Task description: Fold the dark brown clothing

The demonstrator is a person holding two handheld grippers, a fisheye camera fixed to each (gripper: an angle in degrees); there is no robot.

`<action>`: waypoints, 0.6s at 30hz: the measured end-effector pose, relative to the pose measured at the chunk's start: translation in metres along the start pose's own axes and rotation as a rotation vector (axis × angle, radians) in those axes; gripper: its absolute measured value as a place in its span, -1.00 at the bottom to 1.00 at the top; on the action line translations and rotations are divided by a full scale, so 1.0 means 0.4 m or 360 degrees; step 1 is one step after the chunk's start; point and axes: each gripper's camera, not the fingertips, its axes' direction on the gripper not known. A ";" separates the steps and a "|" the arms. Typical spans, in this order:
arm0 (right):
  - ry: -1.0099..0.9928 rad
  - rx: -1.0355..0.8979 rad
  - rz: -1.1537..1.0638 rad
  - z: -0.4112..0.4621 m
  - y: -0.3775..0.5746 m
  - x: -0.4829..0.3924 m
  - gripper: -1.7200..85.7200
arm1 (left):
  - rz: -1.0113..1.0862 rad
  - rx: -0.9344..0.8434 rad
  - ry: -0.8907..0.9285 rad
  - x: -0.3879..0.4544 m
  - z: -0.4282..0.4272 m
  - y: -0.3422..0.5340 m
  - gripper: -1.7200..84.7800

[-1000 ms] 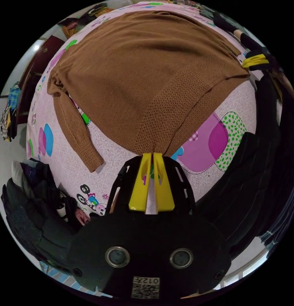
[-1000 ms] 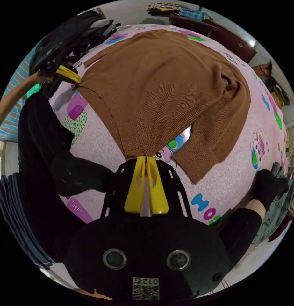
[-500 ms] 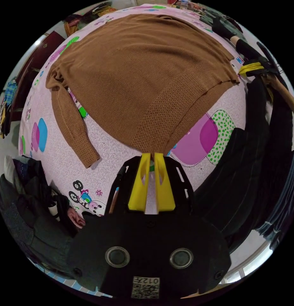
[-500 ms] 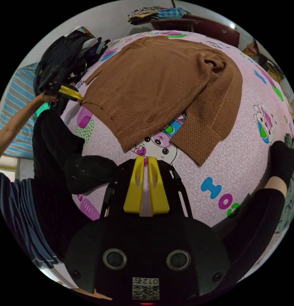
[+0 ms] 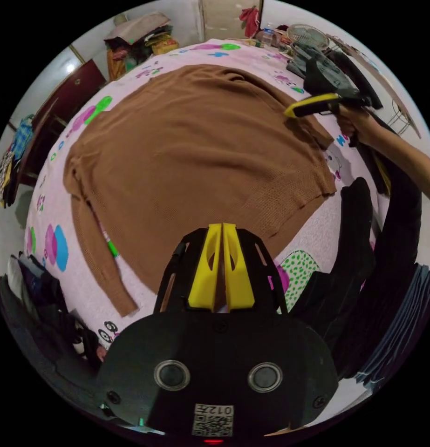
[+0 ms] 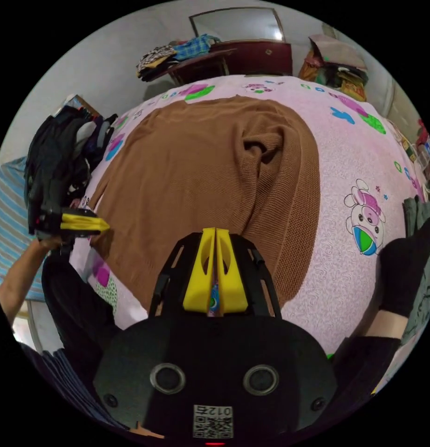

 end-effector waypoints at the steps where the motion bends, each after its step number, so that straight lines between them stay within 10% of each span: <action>1: 0.0009 -0.0018 -0.0005 0.003 -0.005 0.004 -0.98 | 0.0058 -0.0063 -0.0008 0.020 0.023 -0.005 -0.96; 11: -0.0127 -0.0089 -0.0167 -0.095 -0.081 0.096 -0.98 | 0.0207 -0.0171 -0.0083 0.043 0.038 0.045 -0.96; 18: 0.0001 0.0169 0.0096 -0.173 -0.217 0.245 -0.87 | 0.0003 0.0330 0.0119 0.069 -0.064 -0.034 -0.96</action>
